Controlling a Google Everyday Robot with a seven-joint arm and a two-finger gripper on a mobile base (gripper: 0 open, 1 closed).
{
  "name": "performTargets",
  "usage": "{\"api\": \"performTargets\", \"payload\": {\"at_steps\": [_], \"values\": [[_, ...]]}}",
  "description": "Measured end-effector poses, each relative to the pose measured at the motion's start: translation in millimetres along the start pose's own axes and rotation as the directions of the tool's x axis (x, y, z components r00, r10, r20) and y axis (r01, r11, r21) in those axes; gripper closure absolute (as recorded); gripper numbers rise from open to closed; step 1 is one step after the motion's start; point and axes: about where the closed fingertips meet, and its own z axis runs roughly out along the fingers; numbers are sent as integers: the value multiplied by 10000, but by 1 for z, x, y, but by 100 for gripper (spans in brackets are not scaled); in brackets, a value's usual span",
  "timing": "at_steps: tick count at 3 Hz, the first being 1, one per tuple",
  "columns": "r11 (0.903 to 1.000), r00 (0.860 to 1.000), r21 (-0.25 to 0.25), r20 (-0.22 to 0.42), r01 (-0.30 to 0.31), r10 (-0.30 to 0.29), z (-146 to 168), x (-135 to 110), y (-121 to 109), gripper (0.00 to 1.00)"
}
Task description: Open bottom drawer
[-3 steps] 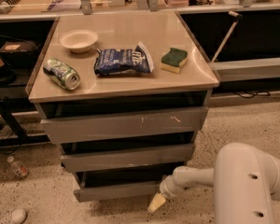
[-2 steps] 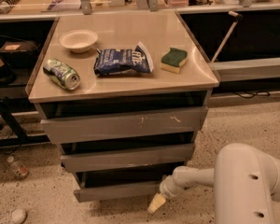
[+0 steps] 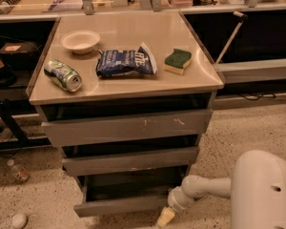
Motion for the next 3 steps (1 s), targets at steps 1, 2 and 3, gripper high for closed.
{"api": "performTargets", "payload": {"at_steps": [1,2,3], "values": [[9995,9995,-228,-230,-211,206,-14,24,28,0],[9967,9957,-724,-867,-381,318,-27,59,76,0],[9966,9957,-724,-867,-381,317,-27,59,76,0]]}}
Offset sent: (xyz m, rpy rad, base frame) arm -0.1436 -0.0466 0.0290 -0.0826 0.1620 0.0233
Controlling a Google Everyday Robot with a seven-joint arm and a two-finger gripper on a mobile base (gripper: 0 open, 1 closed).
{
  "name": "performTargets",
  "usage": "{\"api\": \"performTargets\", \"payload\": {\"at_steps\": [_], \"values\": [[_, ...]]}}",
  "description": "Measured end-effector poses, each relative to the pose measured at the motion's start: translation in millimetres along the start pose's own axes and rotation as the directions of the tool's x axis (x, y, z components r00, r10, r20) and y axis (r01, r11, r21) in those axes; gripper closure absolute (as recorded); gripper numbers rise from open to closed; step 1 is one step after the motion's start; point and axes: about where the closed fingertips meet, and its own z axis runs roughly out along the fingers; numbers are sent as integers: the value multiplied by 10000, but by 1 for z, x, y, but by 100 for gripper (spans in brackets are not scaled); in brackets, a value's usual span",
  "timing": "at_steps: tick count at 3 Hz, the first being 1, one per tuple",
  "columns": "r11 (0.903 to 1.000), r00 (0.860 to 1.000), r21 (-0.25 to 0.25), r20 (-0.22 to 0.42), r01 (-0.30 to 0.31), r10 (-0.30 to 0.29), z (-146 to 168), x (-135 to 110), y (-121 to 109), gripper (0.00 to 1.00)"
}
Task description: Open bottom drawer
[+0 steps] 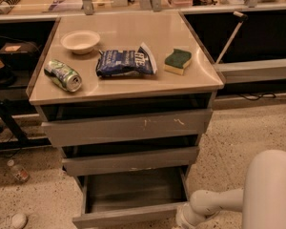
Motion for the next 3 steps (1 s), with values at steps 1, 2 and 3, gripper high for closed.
{"api": "performTargets", "payload": {"at_steps": [1,2,3], "values": [[9994,9993,291,313,191,-200,-25,-11,-3,0],[9997,9990,76,390,221,-224,-42,-16,-1,0],[9998,9990,8,399,190,-190,-39,-16,-3,0]]}}
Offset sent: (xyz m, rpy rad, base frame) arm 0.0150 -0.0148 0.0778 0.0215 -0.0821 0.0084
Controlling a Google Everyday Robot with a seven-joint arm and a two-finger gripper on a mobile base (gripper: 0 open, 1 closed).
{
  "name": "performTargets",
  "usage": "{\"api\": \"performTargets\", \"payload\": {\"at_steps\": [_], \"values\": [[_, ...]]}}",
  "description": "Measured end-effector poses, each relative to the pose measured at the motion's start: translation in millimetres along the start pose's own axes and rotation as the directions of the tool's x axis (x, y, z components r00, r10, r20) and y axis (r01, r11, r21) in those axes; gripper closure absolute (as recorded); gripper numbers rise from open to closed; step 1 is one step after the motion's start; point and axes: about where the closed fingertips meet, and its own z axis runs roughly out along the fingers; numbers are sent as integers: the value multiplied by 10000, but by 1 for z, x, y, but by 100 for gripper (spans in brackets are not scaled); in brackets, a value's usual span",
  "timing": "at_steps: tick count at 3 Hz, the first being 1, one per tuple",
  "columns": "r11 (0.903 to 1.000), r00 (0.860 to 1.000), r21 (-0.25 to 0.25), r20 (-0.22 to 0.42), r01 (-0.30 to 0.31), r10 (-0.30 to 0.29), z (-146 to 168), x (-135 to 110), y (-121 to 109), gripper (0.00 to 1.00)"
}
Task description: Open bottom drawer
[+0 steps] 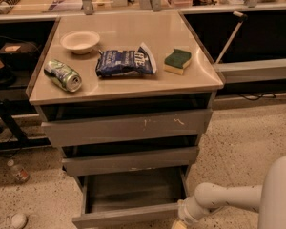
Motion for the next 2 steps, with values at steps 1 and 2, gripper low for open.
{"api": "performTargets", "payload": {"at_steps": [1,2], "values": [[9993,9994,145,-46,358,-357,-2,-15,-10,0],[9979,9979,128,-150,640,-638,4,-26,-20,0]]}}
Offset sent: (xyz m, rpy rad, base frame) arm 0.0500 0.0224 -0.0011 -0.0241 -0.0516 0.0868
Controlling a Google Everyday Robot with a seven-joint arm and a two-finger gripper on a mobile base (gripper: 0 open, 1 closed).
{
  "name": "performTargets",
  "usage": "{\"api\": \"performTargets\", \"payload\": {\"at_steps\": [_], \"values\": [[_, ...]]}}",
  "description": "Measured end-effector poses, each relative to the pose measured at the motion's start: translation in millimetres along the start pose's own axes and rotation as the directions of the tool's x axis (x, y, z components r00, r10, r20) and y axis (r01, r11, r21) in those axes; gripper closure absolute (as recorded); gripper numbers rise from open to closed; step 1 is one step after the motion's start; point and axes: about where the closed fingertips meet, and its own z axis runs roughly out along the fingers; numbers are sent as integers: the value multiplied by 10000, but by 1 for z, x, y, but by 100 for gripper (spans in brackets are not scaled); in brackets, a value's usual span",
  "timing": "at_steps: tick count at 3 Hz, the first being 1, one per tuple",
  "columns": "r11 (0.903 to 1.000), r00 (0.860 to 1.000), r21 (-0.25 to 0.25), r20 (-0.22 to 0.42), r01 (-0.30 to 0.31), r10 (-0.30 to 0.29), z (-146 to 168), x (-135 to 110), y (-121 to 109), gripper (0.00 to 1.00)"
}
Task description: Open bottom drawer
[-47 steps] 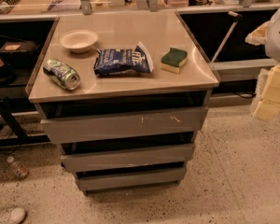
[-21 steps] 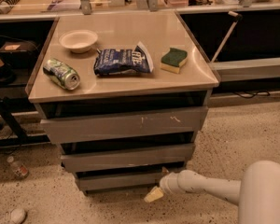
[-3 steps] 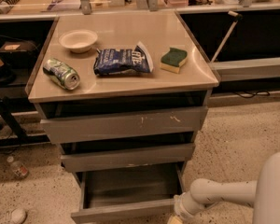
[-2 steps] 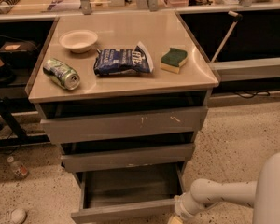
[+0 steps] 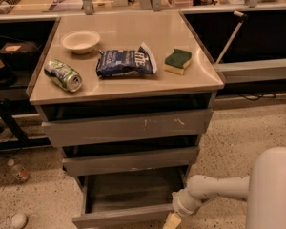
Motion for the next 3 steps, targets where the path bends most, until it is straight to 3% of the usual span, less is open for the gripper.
{"api": "performTargets", "payload": {"at_steps": [3], "values": [[9994,9985,-334,-547,81,-99,48,6,-21,0]]}}
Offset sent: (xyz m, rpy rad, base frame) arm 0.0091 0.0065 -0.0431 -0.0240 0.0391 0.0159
